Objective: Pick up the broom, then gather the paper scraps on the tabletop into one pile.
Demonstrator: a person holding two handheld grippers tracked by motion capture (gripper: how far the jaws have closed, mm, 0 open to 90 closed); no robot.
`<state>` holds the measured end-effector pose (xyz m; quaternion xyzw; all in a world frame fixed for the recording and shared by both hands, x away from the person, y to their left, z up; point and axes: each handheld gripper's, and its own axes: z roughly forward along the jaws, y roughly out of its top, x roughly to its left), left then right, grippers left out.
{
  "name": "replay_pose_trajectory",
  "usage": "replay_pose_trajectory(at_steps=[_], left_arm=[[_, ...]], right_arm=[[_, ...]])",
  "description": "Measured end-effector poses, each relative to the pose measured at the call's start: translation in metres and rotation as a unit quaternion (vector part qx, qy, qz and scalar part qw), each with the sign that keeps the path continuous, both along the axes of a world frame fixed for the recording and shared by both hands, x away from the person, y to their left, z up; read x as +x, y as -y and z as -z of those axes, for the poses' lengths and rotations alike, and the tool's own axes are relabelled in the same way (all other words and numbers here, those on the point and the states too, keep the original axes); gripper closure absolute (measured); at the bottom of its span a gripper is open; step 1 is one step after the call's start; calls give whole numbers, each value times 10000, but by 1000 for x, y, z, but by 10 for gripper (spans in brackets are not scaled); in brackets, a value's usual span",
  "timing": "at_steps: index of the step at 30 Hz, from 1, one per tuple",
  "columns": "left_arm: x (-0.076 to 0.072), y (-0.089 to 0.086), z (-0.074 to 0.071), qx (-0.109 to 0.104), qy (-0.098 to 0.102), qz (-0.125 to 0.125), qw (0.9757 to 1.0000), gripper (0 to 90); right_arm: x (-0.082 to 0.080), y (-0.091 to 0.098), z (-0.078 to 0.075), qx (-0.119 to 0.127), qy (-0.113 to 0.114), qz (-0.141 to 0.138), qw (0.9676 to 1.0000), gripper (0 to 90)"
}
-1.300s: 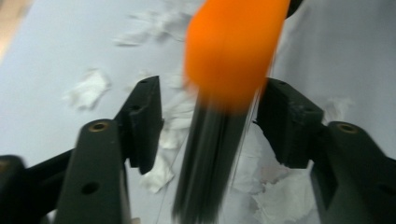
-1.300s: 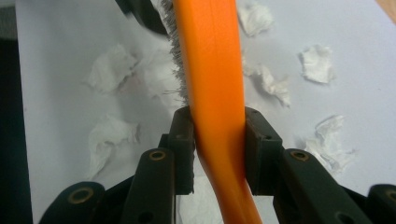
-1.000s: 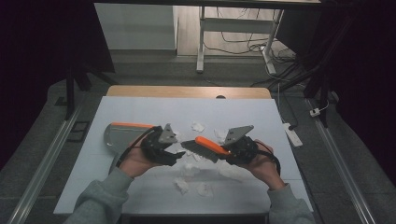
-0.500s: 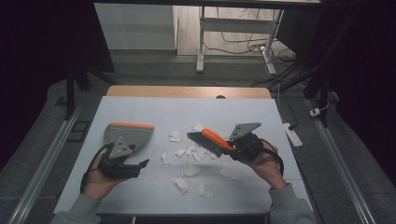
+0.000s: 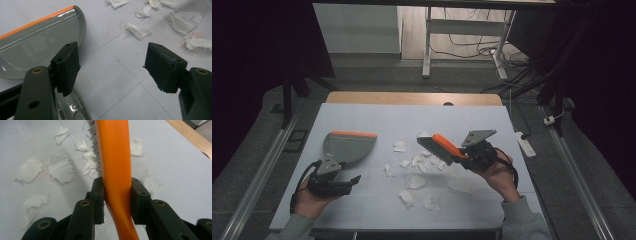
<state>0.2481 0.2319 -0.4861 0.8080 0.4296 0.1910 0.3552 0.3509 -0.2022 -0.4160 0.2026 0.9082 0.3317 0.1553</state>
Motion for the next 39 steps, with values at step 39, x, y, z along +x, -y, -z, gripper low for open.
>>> replay_pose_trajectory(at_steps=[39], left_arm=[[7, -9, 14, -151, -75, 144, 9998, 264]], right_arm=[[80, 3, 33, -2347, -1084, 1852, 9481, 702]])
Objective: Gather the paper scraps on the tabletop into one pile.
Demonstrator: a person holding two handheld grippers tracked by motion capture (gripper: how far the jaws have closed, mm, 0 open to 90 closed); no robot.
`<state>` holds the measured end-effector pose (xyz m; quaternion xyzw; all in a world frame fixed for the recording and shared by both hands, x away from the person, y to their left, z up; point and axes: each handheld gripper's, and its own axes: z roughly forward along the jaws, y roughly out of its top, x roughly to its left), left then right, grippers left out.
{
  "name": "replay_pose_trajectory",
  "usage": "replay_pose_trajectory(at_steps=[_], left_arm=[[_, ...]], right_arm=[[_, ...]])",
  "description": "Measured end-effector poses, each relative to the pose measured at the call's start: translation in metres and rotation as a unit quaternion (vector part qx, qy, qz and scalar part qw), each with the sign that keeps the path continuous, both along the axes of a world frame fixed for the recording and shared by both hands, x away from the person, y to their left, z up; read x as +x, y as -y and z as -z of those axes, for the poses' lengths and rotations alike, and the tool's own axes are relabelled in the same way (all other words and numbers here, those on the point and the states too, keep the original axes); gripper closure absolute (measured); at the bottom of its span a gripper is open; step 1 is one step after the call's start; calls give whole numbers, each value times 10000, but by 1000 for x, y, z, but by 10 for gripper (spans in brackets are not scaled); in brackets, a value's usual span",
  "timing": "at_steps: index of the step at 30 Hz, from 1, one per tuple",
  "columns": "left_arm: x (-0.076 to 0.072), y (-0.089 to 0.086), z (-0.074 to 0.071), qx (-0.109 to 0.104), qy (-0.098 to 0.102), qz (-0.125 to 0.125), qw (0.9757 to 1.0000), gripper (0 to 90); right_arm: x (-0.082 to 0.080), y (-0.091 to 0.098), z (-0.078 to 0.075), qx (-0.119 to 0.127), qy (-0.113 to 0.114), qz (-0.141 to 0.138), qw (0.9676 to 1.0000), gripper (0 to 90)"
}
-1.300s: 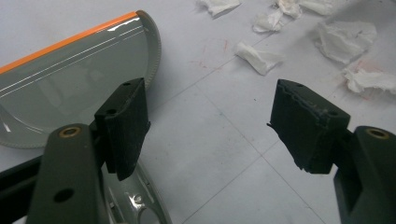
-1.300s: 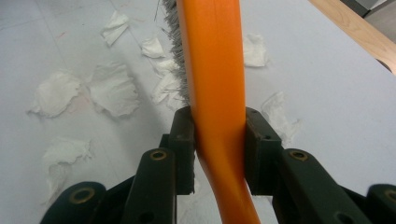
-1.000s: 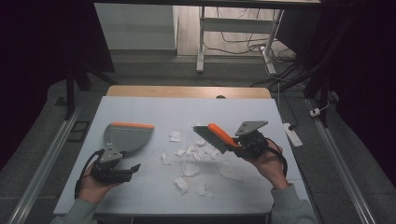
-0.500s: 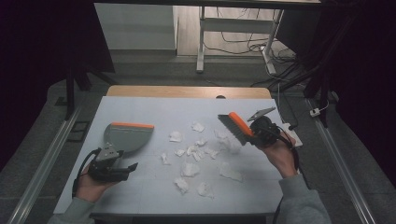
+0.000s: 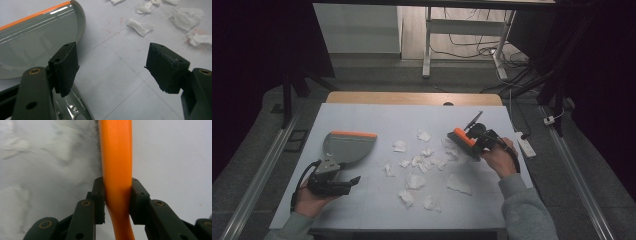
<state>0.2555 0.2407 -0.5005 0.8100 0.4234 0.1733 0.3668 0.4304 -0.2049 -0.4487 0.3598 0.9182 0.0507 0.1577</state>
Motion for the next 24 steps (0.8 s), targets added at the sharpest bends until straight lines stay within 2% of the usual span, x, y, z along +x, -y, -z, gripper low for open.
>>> replay_pose_trajectory(at_steps=[2, 4, 7, 8, 9, 10, 11, 13, 15, 17, 20, 22, 24], left_arm=[[0, 1, 0, 1, -7, 7, 10000, 264], [0, 2, 0, 17, 2, 20, 10000, 264], [-1, 2, 0, 30, 6, 38, 10000, 264], [-1, 2, 0, 36, 1, 38, 10000, 264], [-1, 2, 0, 40, 0, 36, 10000, 264], [-1, 2, 0, 46, -5, 28, 10000, 264], [0, 2, 1, 45, -8, 24, 10000, 264], [0, 2, 1, 35, -12, 25, 10000, 264], [1, 2, 1, 28, -32, 18, 10000, 264], [1, 2, 1, 37, -41, 9, 10000, 264], [2, 2, 3, 29, -56, 2, 10000, 264], [2, 2, 3, 43, -66, 6, 10000, 264], [1, 1, 4, 49, -70, 13, 10000, 264]], right_arm=[[-8, -14, 2, -58, -4, -154, 9999, 703], [-16, -23, 2, -17, -39, -328, 9995, 704], [-31, -32, -3, 327, -254, -636, 9971, 703], [-35, -32, -10, 687, -296, -712, 9947, 703], [-35, -32, -10, 687, -296, -712, 9947, 703], [-35, -31, -14, 788, -242, -716, 9940, 703], [-33, -29, -20, 893, -101, -659, 9938, 703], [-25, -24, -27, 979, 93, -517, 9938, 703], [-9, -20, -31, 1065, 225, -337, 9935, 702], [6, -19, -30, 1010, 302, -178, 9943, 702], [30, -26, -21, 566, 491, -143, 9971, 702], [41, -33, -13, 296, 446, -147, 9985, 703], [47, -39, -6, 175, 301, -202, 9992, 703]])
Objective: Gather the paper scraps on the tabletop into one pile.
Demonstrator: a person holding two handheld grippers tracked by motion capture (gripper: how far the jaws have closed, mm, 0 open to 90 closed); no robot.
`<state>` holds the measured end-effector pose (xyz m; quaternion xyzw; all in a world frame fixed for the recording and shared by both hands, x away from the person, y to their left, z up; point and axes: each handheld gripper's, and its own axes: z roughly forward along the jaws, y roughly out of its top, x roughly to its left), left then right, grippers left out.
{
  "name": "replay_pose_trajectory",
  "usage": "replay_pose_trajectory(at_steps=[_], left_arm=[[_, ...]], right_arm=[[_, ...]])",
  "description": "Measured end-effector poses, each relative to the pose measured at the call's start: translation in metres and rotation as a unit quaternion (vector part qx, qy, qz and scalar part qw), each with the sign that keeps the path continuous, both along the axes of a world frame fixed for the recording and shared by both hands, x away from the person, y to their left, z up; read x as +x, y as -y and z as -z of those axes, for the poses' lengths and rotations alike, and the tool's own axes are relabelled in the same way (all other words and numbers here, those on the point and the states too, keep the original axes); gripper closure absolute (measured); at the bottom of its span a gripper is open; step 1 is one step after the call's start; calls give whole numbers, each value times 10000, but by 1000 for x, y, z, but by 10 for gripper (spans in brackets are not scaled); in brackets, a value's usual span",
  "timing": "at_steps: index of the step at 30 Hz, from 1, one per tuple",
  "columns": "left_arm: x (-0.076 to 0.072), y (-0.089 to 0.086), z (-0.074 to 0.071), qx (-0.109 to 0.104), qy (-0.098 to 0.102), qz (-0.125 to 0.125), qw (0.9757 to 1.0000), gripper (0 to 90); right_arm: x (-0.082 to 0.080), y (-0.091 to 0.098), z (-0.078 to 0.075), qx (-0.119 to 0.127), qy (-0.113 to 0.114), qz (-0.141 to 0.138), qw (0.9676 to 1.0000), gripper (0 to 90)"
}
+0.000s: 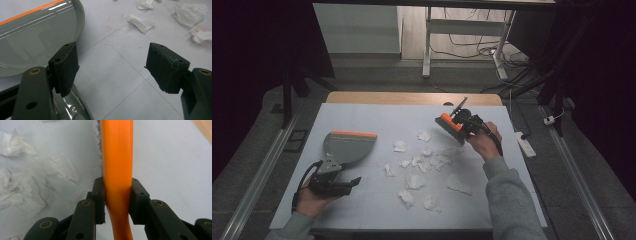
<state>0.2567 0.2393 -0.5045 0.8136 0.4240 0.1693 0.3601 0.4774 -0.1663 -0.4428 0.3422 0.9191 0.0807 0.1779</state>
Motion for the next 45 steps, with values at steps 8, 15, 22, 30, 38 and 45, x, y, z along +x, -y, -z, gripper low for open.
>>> replay_pose_trajectory(at_steps=[8, 15, 22, 30, 38, 45], left_arm=[[-1, -4, 2, -19, -6, -23, 10000, 265], [-4, -2, -2, 3, 62, -28, 10000, 264], [-4, -4, -2, -28, 63, -69, 10000, 264], [-4, -7, -2, -86, 69, -114, 9999, 264], [-5, -9, -1, -99, 68, -122, 9999, 264], [-7, -8, -4, -98, 124, -113, 9998, 264]], right_arm=[[-40, -27, 1, 291, -771, -972, 9918, 703], [-41, -26, -30, 785, -8, -897, 9929, 702], [4, -47, -20, 488, 262, -783, 9954, 702], [44, -71, 9, -348, 106, -1054, 9938, 703], [18, -93, 13, -621, -149, -1715, 9831, 706], [-36, -88, 4, -388, -659, -2370, 9685, 706]])
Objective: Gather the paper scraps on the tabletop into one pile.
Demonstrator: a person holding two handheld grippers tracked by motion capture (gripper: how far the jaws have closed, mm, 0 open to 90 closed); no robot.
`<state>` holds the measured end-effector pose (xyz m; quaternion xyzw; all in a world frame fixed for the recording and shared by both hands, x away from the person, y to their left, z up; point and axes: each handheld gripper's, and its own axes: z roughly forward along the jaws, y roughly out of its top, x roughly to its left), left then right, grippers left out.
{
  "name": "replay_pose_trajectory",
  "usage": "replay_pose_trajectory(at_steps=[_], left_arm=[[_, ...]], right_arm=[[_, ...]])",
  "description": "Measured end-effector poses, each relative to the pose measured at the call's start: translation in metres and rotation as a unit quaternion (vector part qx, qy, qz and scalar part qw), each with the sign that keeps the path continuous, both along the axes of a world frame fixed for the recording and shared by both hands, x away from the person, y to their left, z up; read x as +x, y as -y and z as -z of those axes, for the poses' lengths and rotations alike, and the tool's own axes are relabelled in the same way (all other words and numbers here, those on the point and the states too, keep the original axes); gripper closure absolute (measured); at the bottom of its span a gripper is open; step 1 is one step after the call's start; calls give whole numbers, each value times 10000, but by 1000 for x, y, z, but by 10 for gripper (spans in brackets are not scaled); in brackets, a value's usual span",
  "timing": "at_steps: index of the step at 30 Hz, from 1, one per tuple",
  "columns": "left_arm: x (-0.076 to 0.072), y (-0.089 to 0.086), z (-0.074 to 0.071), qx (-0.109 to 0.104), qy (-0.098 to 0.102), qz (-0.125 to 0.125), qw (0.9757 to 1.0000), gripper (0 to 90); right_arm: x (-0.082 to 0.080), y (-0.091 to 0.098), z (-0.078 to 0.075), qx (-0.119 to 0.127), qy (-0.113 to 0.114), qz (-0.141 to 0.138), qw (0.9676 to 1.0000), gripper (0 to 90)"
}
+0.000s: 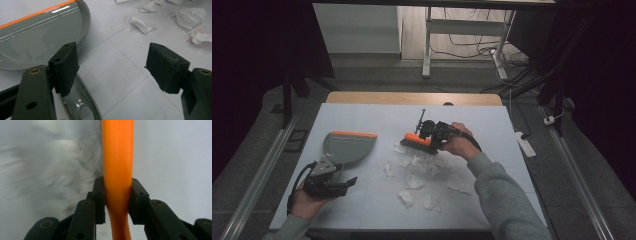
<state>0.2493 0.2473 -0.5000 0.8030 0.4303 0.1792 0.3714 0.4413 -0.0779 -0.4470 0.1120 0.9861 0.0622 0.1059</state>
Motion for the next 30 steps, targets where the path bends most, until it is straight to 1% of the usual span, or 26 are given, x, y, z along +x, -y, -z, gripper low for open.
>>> replay_pose_trajectory(at_steps=[1, 3, 4, 5, 6, 7, 9, 12, 13, 14, 15, 16, 19, 21, 22, 23, 25, 27, 28, 29, 30], left_arm=[[0, 1, 0, 5, 2, -5, 10000, 264], [1, 2, 0, 21, -7, 15, 10000, 264], [1, 2, 0, 27, -8, 15, 10000, 264], [1, 3, 0, 27, -8, 17, 10000, 264], [1, 3, 0, 31, -9, 15, 10000, 264], [1, 3, 0, 38, -13, 17, 10000, 264], [1, 2, 0, 37, -27, 8, 10000, 264], [1, 2, 1, 42, -38, -26, 10000, 264], [1, 1, 1, 46, -34, -36, 10000, 264], [1, 1, 1, 32, -36, -43, 10000, 264], [0, 0, 1, 34, -31, -54, 10000, 264], [0, -1, 1, 28, -30, -57, 10000, 264], [1, -3, 3, 24, -58, -88, 9999, 264], [1, -3, 4, 20, -68, -91, 9999, 264], [1, -2, 4, 37, -64, -87, 9999, 264], [1, -2, 4, 43, -59, -79, 9999, 264], [1, -1, 3, 43, -45, -72, 10000, 264], [1, 0, 2, 51, -42, -67, 10000, 264], [1, 0, 2, 53, -43, -72, 10000, 264], [1, 0, 2, 63, -44, -78, 9999, 264], [1, 0, 2, 63, -44, -84, 9999, 264]], right_arm=[[-3, 2, -5, 118, 47, 26, 9999, 706], [-3, 6, -14, 380, 265, 159, 9988, 705], [-1, 6, -17, 426, 328, 186, 9984, 705], [2, 6, -20, 519, 443, 282, 9973, 705], [6, 5, -20, 598, 507, 330, 9964, 705], [10, 2, -19, 616, 545, 382, 9959, 705], [18, -6, -13, 566, 688, 372, 9953, 705], [31, -23, 0, 272, 819, 252, 9959, 705], [34, -28, 4, 193, 821, 205, 9962, 706], [36, -33, 8, 189, 781, 126, 9967, 705], [35, -38, 11, 207, 684, 57, 9974, 706], [33, -43, 12, 193, 636, -53, 9978, 706], [18, -51, 14, -96, 646, -418, 9970, 707], [6, -50, 15, -115, 596, -493, 9969, 708], [1, -49, 12, -207, 523, -637, 9964, 708], [-3, -46, 11, -139, 464, -795, 9957, 708], [-15, -42, 9, -264, 440, -943, 9942, 707], [-23, -37, 7, -229, 462, -948, 9942, 707], [-26, -34, 4, -137, 486, -863, 9950, 707], [-27, -31, 0, -37, 597, -802, 9950, 707], [-26, -27, -4, 210, 603, -718, 9954, 706]])
